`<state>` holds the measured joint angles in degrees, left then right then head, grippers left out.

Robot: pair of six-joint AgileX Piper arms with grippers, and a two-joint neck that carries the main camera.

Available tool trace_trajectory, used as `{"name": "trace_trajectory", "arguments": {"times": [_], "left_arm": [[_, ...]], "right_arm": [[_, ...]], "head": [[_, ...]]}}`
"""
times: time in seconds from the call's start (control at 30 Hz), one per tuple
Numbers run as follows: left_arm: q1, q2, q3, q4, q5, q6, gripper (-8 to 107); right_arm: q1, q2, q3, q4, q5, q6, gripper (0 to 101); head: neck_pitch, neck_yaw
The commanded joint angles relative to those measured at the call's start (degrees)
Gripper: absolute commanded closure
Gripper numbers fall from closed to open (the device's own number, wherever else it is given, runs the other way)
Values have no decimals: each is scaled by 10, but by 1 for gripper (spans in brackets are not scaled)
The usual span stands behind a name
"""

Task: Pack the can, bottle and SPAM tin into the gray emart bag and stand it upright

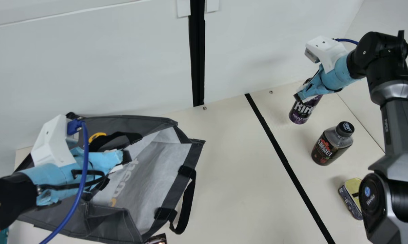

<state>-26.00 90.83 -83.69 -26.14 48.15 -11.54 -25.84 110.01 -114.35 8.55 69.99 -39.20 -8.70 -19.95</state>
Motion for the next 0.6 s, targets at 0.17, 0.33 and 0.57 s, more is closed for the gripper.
{"name": "trace_trajectory", "arguments": {"times": [0.17,0.33,0.57], "left_arm": [[0,0,0,0,0,0,107],[0,0,0,0,0,0,107],[0,0,0,0,0,0,107]], "right_arm": [[8,-75,65,-1,-1,-15,101],[11,-124,113,-1,-1,-28,101],[12,-189,181,3,-1,-46,101]], "head": [[-13,0],[-13,0],[-13,0]]}}
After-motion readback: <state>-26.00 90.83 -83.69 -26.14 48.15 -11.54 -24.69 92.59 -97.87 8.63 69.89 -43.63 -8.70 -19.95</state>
